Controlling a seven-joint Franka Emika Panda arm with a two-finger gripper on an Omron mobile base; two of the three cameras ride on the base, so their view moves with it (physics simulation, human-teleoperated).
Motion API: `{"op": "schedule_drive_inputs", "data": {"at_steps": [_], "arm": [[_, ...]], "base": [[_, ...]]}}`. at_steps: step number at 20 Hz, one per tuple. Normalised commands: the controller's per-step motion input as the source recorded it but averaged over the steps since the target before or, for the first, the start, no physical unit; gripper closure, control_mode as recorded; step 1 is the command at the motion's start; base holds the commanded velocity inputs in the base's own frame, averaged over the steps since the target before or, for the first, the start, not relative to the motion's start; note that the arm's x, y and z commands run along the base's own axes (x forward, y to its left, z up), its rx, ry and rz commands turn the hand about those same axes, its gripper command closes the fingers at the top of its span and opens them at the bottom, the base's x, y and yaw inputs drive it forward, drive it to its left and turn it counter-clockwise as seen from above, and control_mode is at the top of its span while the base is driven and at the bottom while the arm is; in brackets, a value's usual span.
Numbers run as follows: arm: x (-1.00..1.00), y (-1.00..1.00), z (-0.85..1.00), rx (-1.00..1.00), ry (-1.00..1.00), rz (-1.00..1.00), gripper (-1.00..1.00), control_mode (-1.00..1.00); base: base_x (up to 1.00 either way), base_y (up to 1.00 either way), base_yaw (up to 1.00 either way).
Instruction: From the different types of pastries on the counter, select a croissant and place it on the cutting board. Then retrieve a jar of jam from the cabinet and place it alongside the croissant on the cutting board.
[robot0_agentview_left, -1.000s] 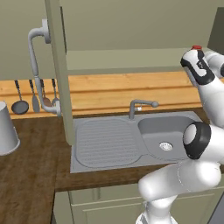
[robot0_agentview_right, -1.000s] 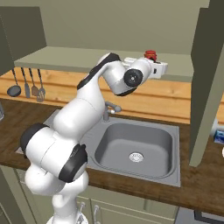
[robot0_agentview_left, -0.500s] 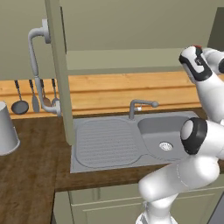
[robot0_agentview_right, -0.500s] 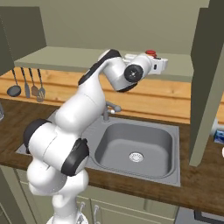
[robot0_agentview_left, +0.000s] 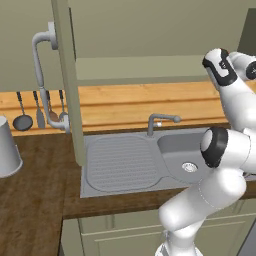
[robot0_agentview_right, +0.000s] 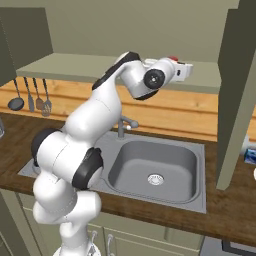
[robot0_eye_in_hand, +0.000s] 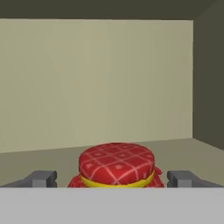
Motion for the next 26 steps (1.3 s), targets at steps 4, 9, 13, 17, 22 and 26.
{"op": "schedule_drive_inputs", "data": {"at_steps": [4,9,13,17,22,26], "arm": [[0.16,-0.04,-0.04,0.0,0.0,0.0,1.0,-1.0],[0.02,0.0,-0.07,0.0,0.0,0.0,1.0,-1.0],[0.0,0.0,0.0,0.0,0.0,0.0,1.0,-1.0],[-0.03,0.0,0.0,0.0,0.0,0.0,1.0,-1.0],[-0.69,0.0,0.0,0.01,-0.06,0.0,1.0,-1.0],[-1.0,0.21,0.11,0.01,-0.01,0.0,1.0,-1.0]], "base": [[0.0,0.0,0.0],[0.0,0.0,0.0],[0.0,0.0,0.0],[0.0,0.0,0.0],[0.0,0.0,0.0],[0.0,0.0,0.0]]}}
